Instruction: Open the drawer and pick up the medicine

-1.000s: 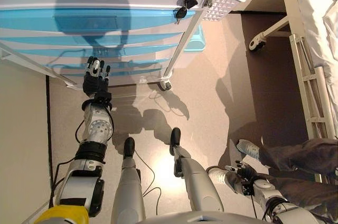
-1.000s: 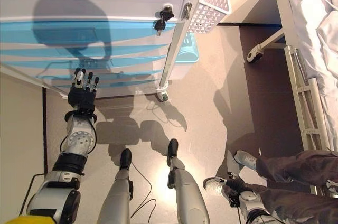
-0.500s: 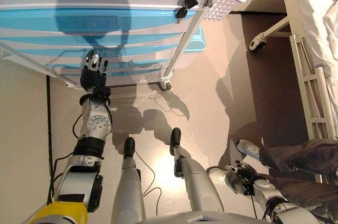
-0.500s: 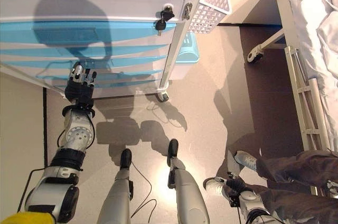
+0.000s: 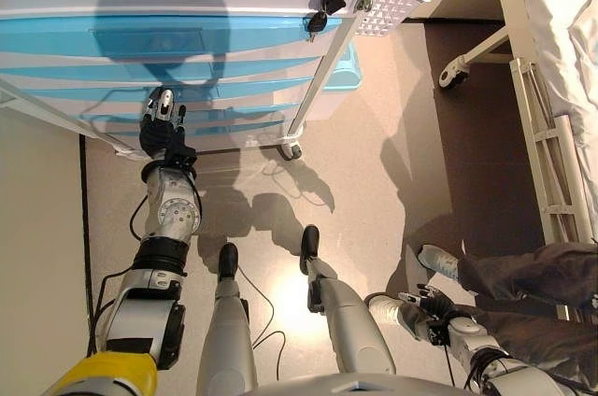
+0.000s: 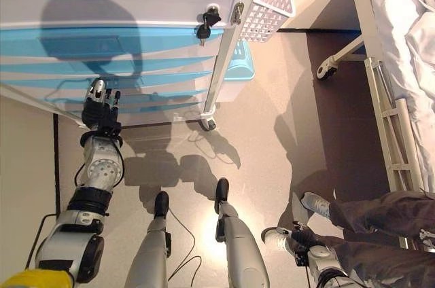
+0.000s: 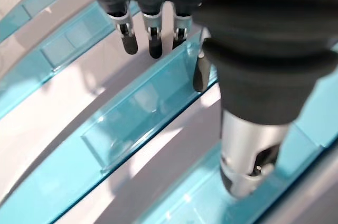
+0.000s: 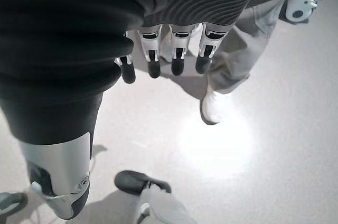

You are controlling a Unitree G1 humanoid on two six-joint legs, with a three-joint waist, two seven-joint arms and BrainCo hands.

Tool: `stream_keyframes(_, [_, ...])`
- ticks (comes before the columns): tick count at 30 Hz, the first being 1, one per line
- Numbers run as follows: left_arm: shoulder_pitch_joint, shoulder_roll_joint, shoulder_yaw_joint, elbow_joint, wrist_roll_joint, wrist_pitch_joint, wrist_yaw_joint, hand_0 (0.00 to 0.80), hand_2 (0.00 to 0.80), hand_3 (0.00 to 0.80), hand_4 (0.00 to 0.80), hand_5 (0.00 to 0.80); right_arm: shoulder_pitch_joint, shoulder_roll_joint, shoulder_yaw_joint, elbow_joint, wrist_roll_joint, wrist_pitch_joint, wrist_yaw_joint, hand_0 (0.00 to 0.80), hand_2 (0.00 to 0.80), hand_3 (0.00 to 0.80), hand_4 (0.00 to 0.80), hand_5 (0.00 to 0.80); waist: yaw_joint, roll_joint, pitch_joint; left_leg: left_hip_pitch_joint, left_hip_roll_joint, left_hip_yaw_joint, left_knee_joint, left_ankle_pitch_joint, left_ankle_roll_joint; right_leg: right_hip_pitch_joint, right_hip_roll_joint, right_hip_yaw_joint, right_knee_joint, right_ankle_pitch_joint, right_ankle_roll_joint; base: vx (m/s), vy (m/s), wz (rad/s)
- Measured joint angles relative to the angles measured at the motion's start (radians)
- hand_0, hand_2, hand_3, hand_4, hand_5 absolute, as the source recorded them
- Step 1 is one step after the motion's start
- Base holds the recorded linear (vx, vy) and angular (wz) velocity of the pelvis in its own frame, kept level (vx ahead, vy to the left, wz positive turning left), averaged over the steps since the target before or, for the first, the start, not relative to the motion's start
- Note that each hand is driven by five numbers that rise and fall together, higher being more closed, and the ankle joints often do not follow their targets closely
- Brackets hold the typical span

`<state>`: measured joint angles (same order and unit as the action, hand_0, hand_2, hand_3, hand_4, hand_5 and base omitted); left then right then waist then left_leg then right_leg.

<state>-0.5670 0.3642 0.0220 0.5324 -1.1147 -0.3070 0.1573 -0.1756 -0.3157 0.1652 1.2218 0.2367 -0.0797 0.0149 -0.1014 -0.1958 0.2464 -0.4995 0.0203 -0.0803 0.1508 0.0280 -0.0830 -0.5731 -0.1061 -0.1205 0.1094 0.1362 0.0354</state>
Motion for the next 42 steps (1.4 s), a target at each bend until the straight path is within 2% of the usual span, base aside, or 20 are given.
stream_keyframes(6, [-0.004, -0.017, 0.007, 0.000, -0.003, -0.013, 0.003, 0.000, 0.000, 0.000, 0.000, 0.000, 0.000, 0.000, 0.000, 0.000, 0.000, 0.006, -0.001, 0.000, 0.000, 0.000, 0.000, 0.000, -0.001, 0.000, 0.000, 0.000, 0.000, 0.000, 0.000, 0.000, 0.000, 0.000, 0.000, 0.000, 0.001, 0.000, 0.000, 0.000, 0.000, 0.00])
stream_keyframes(18, [-0.007, -0.097, 0.042, 0.000, -0.057, -0.030, -0.015, 0.000, 0.000, 0.000, 0.000, 0.000, 0.000, 0.000, 0.000, 0.000, 0.000, 0.008, -0.001, 0.000, 0.000, 0.000, 0.000, 0.000, -0.002, 0.000, 0.000, 0.012, 0.000, -0.001, 0.003, -0.003, 0.005, 0.013, 0.000, 0.000, 0.004, 0.000, 0.000, 0.000, 0.000, 0.00])
stream_keyframes(35, [-0.007, -0.122, 0.045, 0.017, -0.079, -0.031, -0.035, 0.000, 0.000, 0.000, 0.000, 0.000, 0.001, 0.000, 0.000, 0.000, 0.001, 0.008, -0.010, 0.000, 0.000, 0.000, 0.000, 0.000, -0.003, -0.002, -0.002, 0.012, -0.001, -0.001, 0.013, -0.006, 0.004, 0.014, -0.001, 0.001, 0.011, 0.000, 0.000, 0.000, 0.000, 0.00])
stream_keyframes(42, [-0.007, -0.130, 0.049, 0.057, -0.089, -0.031, -0.043, 0.000, 0.000, 0.000, 0.000, 0.000, 0.005, 0.002, 0.000, 0.001, 0.001, 0.008, -0.013, 0.000, 0.000, 0.000, 0.000, 0.000, -0.006, -0.015, -0.018, 0.012, -0.001, 0.000, 0.020, -0.008, 0.003, 0.014, -0.001, 0.002, 0.016, -0.001, 0.000, 0.000, 0.000, 0.00])
